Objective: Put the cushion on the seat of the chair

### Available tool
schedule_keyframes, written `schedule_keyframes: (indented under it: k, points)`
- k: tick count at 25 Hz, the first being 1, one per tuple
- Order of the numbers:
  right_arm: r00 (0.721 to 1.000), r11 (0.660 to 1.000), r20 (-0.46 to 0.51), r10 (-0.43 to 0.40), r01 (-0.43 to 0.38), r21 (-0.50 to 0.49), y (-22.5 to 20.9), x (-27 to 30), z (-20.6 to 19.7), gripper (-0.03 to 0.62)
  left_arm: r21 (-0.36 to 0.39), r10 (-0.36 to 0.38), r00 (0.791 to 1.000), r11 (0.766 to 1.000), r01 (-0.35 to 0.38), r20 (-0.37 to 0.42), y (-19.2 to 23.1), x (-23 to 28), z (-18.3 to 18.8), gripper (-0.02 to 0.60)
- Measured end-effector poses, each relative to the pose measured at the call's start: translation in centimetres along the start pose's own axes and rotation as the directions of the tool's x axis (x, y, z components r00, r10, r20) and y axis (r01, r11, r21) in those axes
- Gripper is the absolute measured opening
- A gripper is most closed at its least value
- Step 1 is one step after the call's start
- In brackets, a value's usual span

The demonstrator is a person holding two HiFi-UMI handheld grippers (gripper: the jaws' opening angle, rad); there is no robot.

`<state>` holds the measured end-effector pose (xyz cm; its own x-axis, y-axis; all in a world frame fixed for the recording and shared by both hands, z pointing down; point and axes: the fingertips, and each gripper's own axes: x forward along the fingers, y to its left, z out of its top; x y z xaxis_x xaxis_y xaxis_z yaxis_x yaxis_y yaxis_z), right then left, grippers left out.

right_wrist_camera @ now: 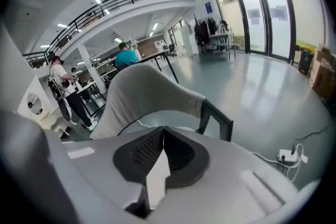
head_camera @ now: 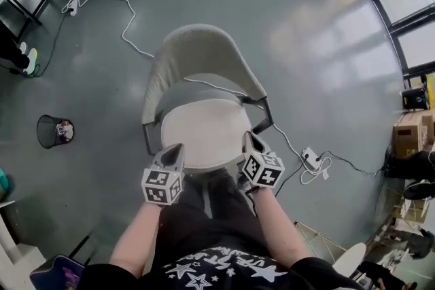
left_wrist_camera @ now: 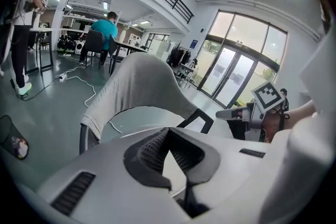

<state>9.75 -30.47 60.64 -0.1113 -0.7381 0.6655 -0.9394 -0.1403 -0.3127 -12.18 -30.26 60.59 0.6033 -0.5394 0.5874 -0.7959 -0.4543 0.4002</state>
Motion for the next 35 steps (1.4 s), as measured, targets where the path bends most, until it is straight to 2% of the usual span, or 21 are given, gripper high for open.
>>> schedule_keyframes:
  k: [2, 5, 11, 17, 24, 30, 35]
  points:
    - [0.998, 0.998, 0.064, -0.003, 0.008, -0.066, 1.8, -1.6, 1.9, 0.003, 0.023, -0.009, 1.0, 1.0, 0.009, 0.018, 0.1, -1.0, 0.9, 0.006]
    - [0.994, 0.988, 0.095, 0.053, -0.039, -0.147, 4.6, -3.6, 3.7, 0.003, 0.023, -0.002, 0.998, 1.0, 0.001, 0.06, 0.0, -3.2, 2.5, 0.006]
    - [0.977, 0.974, 0.128, 0.169, -0.145, -0.175, 6.7, -6.8, 5.3, 0.003, 0.029, 0.017, 0.99, 0.999, -0.021, 0.137, -2.3, -6.3, 4.0, 0.006]
    - [0.961, 0.959, 0.132, 0.243, -0.218, -0.179, 5.8, -9.6, 5.5, 0.003, -0.001, 0.047, 0.975, 0.999, -0.048, 0.216, -7.1, -7.7, 4.5, 0.006]
    - [0.931, 0.932, 0.147, 0.335, -0.303, -0.201, 4.3, -14.5, 5.1, 0.003, 0.059, 0.067, 0.961, 0.995, -0.086, 0.268, -12.7, -9.8, 4.3, 0.006]
    - [0.91, 0.917, 0.166, 0.381, -0.348, -0.196, 0.8, -19.7, 3.6, 0.003, 0.019, 0.125, 0.939, 0.99, -0.139, 0.32, -17.0, -12.0, 1.9, 0.006]
    - [0.898, 0.9, 0.162, 0.41, -0.368, -0.234, -1.3, -23.0, 2.2, 0.003, 0.004, 0.154, 0.921, 0.986, -0.167, 0.357, -20.5, -13.8, -0.3, 0.006]
